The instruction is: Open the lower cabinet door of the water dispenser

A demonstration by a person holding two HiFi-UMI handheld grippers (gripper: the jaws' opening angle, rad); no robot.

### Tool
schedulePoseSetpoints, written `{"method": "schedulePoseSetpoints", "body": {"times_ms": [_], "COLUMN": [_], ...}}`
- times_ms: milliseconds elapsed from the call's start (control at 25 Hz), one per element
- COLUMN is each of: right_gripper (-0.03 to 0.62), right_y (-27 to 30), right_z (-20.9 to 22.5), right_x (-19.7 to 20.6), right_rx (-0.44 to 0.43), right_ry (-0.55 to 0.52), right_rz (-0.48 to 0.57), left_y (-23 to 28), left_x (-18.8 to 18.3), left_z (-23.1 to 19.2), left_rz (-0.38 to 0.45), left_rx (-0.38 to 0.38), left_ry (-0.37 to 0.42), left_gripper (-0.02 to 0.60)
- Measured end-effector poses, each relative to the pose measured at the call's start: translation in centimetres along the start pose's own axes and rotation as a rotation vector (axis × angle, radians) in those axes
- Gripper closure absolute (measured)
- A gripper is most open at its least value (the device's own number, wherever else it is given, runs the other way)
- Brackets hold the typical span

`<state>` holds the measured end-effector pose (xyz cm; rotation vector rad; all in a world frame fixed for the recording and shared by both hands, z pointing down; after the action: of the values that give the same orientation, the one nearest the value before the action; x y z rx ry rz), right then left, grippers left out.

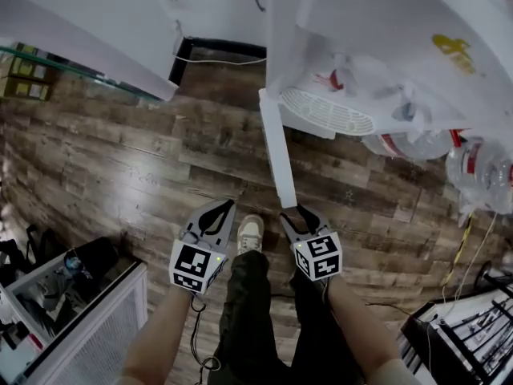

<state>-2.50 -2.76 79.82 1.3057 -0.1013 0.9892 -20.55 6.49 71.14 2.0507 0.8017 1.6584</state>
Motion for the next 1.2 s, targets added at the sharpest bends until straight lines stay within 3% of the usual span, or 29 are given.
{"method": "schedulePoseSetpoints", "body": {"times_ms": [800, 920, 1200], "right_gripper": [0.408, 0.406, 0.465], "right_y": [8.6, 8.2, 4.0], "right_z": [-10.2, -10.6, -9.6], "right_x": [-5.6, -6.1, -8.7], "right_rx": [-0.138, -0.145, -0.107], "right_ry": [0.002, 0.000, -0.003], "right_rz": [-0.106, -0.110, -0.070], "left_y": [-4.7, -5.6, -7.8], "left_x": [3.8, 3.6, 0.4], "left_z": [-4.4, -4.9, -4.6], "left_rz": [-0.036, -0.040, -0.035], "left_rx": [-0.101, -0.113, -0.116], "left_ry": [-0.112, -0.113, -0.133], "left_gripper": [0.575, 0.575, 0.575]}}
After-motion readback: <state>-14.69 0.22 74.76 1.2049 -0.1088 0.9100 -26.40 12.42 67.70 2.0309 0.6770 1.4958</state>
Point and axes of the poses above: the fingertips, and each gripper's own axes: y forward along the fingers, z to its right, x out of its underside, the point moved 7 cm from there along -y, backward along the fingers, and after that the axes turned 5 degrees about x, right-handed, at the moved point
